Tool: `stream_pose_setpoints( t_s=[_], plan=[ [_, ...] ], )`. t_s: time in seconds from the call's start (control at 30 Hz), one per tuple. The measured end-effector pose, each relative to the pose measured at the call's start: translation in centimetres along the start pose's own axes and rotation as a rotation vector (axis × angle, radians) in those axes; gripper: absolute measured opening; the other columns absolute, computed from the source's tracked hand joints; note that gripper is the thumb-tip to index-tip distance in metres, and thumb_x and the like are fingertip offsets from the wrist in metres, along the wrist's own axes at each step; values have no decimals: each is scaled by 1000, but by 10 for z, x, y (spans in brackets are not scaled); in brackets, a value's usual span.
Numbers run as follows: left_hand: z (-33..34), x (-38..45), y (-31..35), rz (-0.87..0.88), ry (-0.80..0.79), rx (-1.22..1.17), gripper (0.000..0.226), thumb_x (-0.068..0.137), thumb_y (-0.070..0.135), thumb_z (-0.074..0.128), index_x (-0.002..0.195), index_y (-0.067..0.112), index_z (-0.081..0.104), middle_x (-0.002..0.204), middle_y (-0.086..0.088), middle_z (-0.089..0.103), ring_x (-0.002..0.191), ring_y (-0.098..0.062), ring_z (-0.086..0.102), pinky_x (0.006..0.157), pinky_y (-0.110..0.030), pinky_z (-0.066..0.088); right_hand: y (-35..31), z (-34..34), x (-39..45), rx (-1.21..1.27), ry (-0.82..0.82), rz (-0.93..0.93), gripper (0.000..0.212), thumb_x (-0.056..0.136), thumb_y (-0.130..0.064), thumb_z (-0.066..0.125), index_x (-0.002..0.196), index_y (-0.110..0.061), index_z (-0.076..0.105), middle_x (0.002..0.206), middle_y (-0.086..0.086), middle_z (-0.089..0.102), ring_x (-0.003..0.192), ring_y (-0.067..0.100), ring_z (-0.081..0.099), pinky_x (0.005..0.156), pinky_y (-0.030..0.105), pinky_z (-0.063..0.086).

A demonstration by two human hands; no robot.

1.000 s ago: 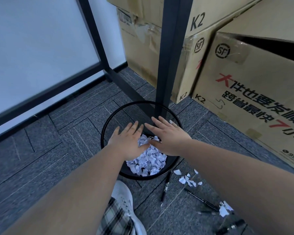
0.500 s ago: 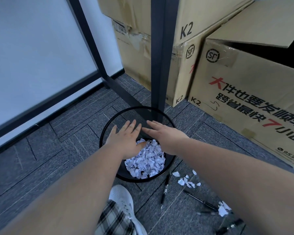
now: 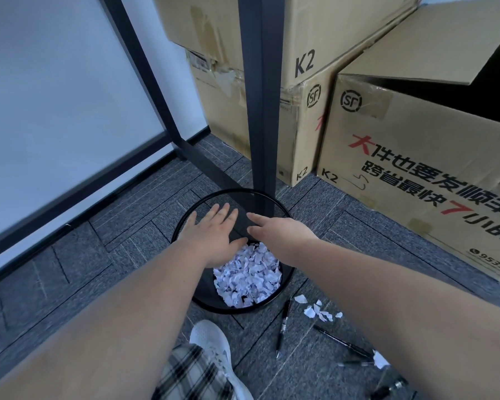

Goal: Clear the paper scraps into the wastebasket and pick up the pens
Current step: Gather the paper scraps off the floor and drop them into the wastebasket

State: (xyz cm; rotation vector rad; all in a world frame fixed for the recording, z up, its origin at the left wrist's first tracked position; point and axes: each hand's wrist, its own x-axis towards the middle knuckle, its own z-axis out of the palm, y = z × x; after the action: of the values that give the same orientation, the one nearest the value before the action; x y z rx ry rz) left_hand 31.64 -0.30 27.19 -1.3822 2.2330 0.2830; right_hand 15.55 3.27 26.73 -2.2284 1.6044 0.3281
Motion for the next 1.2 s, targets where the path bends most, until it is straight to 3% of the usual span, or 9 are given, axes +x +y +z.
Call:
stream_pose_setpoints(
  t_s=[0.1,0.17,0.33,0.7,0.97,1.2],
  plan=[
    [2,2,-3,-5,-9,14,73,91,63,16,148,26,-10,157,5,-16,144,-13,-14,117,-50,-3,3,12,6,-6,40,-90,64,88,6,45,144,-21,31,159,-4,-1,145,16,6,103,38,35],
    [2,2,-2,-3,-17,27,73,91,63,16,148,25,-10,157,5,-16,144,-14,-14,117,-50,-2,8,19,9,14,56,-105,61,91,-2,44,146,-23,29,159,-6,-1,145,10,-2,109,38,28],
    [-12,2,9,17,-6,47,73,92,62,18,148,26,-11,157,5,-16,144,-13,-14,116,-50,-3,24,15,0,40,120,-116,51,97,-23,40,146,-25,29,159,-6,2,145,10,-1,112,36,24],
    [-57,21,110,168,80,115,72,91,64,17,148,29,-9,157,7,-14,144,-13,-13,117,-50,0,106,11,-83,74,241,48,51,96,-27,40,146,-26,29,159,-3,7,145,15,6,112,37,24],
    [-19,61,229,345,22,133,70,92,63,16,147,30,-10,156,7,-17,143,-12,-15,117,-48,-1,183,90,-146,138,148,190,53,97,-28,40,147,-28,24,159,-2,6,145,16,7,113,36,22],
    [53,101,287,443,-110,163,71,91,63,18,148,28,-8,157,6,-16,144,-15,-14,117,-52,0,223,178,-166,204,6,240,54,98,-30,38,148,-28,18,159,2,5,145,20,6,114,39,18]
  ],
)
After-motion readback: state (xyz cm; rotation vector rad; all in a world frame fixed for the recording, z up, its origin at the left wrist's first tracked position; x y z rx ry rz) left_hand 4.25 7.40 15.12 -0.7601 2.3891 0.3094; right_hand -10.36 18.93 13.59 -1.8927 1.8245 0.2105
